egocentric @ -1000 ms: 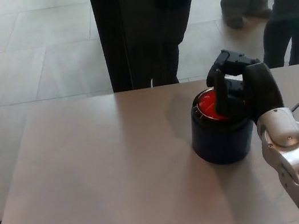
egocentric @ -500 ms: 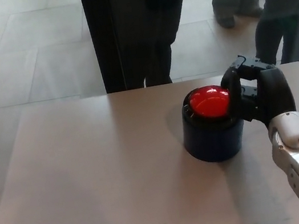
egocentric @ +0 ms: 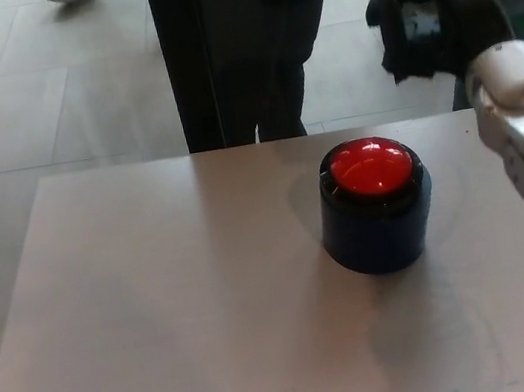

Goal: The robot uses its right hand to press the red button kept in the middle of the desk

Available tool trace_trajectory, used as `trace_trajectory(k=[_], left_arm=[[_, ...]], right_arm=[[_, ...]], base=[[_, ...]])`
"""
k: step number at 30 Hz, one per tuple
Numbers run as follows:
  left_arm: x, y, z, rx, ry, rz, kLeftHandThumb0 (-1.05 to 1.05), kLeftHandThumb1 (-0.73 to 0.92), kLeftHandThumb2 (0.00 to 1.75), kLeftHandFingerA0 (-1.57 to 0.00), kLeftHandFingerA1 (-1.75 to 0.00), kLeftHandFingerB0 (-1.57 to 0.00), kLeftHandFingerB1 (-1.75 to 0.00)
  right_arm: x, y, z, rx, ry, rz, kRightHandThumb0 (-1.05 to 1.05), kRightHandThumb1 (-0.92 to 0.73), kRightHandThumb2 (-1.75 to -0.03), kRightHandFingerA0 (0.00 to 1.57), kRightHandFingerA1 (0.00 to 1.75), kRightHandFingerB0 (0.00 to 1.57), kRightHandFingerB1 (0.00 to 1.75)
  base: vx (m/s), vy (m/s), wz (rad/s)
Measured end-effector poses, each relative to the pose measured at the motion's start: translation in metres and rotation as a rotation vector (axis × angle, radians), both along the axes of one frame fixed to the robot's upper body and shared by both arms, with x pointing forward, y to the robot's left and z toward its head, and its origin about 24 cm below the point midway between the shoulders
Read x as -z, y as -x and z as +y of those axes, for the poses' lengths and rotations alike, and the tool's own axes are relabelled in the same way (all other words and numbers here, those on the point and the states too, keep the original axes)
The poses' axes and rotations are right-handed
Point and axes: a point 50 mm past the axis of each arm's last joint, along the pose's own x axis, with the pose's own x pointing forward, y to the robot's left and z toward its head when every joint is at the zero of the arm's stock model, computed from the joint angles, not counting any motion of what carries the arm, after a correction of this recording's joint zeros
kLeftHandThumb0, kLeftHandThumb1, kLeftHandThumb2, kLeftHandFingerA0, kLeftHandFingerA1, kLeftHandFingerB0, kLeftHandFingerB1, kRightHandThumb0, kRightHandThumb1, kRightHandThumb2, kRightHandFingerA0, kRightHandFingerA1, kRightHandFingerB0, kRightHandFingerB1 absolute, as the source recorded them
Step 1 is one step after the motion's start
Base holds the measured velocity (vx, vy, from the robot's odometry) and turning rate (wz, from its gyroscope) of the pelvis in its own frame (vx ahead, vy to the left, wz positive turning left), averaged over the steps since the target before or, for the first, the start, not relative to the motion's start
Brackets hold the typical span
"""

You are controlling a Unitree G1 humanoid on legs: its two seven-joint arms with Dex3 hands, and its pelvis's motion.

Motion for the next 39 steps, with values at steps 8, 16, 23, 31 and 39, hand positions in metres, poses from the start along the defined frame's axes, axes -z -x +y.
trace_trajectory(k=[8,16,23,31,39], left_arm=[[0.000,0.004,0.000,-0.004,-0.001,0.004,-0.78,0.74,0.64,-0.19,-0.33,-0.17,-0.28],[0.001,0.006,0.000,-0.008,0.003,0.011,-0.78,0.77,0.63,-0.22,-0.33,-0.18,-0.29],[-0.002,0.004,0.001,0.002,-0.009,0.003,-0.76,0.79,0.64,-0.20,-0.32,-0.17,-0.28],[-0.002,0.003,0.001,-0.003,-0.007,-0.003,-0.78,0.78,0.63,-0.21,-0.33,-0.18,-0.29],[-0.002,-0.002,0.001,0.000,-0.006,-0.018,-0.77,0.77,0.63,-0.22,-0.34,-0.21,-0.30]], right_arm=[[-0.074,0.006,-0.047,0.045,-0.039,-0.117,-0.30,-0.48,-1.18,0.94,1.75,0.74,1.58],[-0.097,0.035,-0.126,0.177,-0.112,-0.209,-0.20,-0.54,-1.24,0.94,1.75,0.65,1.63],[-0.090,0.077,-0.195,0.328,-0.161,-0.288,-0.25,-0.56,-1.16,1.00,1.75,0.78,1.41],[-0.080,0.143,-0.254,0.515,-0.138,-0.365,-0.52,-0.58,-0.95,1.14,1.75,0.96,1.13],[-0.031,0.203,-0.303,0.716,-0.146,-0.288,-0.60,-0.52,-0.99,1.21,1.75,1.03,1.12]], base=[[0.00,0.000,0.00],[0.00,0.000,0.00],[0.00,0.000,0.00],[0.00,-0.002,0.01],[0.00,0.000,0.00]])
